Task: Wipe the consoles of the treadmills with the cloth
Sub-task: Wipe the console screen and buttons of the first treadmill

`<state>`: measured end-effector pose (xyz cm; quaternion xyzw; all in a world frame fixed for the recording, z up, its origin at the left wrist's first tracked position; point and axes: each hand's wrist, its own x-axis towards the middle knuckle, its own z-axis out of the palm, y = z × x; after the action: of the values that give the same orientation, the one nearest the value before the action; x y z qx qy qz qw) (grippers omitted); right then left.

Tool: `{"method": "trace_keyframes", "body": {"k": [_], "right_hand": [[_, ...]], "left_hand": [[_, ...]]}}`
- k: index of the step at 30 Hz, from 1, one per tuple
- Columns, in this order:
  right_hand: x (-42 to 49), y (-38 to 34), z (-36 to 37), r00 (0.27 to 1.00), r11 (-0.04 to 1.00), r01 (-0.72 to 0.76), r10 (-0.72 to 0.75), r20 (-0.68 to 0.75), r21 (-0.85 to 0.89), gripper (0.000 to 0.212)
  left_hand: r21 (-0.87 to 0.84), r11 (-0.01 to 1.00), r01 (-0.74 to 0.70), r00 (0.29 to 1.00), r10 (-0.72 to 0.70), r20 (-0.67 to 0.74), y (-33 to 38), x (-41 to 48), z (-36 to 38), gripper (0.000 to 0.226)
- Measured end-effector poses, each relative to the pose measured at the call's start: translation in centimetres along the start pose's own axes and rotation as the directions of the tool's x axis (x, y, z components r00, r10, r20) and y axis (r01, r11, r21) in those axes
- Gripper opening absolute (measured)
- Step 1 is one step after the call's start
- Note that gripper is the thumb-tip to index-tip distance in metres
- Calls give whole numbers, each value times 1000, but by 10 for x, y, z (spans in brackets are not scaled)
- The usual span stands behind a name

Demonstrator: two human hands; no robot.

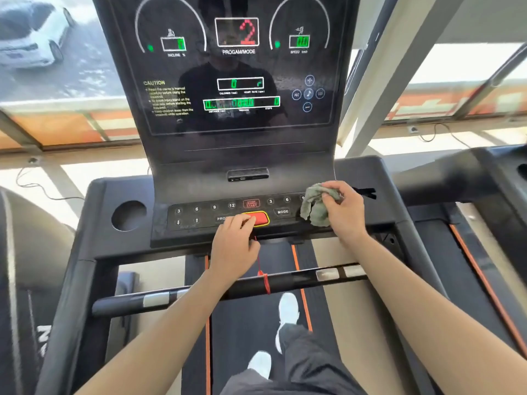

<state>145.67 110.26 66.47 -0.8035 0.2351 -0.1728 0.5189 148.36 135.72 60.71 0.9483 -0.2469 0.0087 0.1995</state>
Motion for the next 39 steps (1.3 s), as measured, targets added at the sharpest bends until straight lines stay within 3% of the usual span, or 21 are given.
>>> {"method": "trace_keyframes", "body": {"k": [3, 7, 11, 20, 23, 25, 27, 30, 33, 35, 37, 39], "right_hand": [[28, -2, 8, 996, 996, 89, -88, 28, -30, 25], [61, 5, 28, 926, 922, 358, -331, 179, -147, 34], [74, 28, 54, 833, 812, 484, -315, 454, -325, 46], [83, 28, 86, 582, 573, 776, -491, 648, -264, 43], [91, 33, 72, 631, 489, 771, -494, 599, -408, 41], [85, 34, 60, 729, 503, 684, -460, 507, -528, 44], [70, 30, 59, 769, 535, 639, -459, 444, -553, 49], [67, 25, 81, 676, 466, 737, -512, 530, -490, 48], [79, 11, 105, 635, 514, 761, -464, 618, -396, 54], [85, 3, 112, 587, 483, 796, -473, 657, -364, 55], [92, -3, 108, 600, 485, 789, -473, 646, -378, 53], [99, -2, 92, 681, 482, 731, -474, 558, -483, 39]], "left_hand": [[-24, 1000, -20, 998, 19, -58, -4, 4, 5, 45], [-46, 999, -14, 991, 8, -132, -7, 8, 17, 46], [-73, 996, 45, 985, -57, -160, 1, 9, 18, 43], [-75, 993, 91, 987, -100, -128, 9, 7, 14, 44], [-76, 993, 91, 990, -98, -106, 9, 9, 10, 43], [-69, 994, 86, 992, -92, -89, 9, 10, 6, 43], [-67, 995, 78, 993, -83, -82, 7, 12, 4, 41], [-63, 996, 62, 997, -65, -49, 0, 15, 2, 37], [-73, 996, 52, 997, -56, -52, -10, 23, -5, 37], [-86, 994, 68, 992, -76, -100, -20, 36, -11, 36], [-84, 992, 95, 982, -107, -158, -32, 56, -19, 39], [-54, 989, 136, 976, -143, -163, -43, 75, -27, 46]]}}
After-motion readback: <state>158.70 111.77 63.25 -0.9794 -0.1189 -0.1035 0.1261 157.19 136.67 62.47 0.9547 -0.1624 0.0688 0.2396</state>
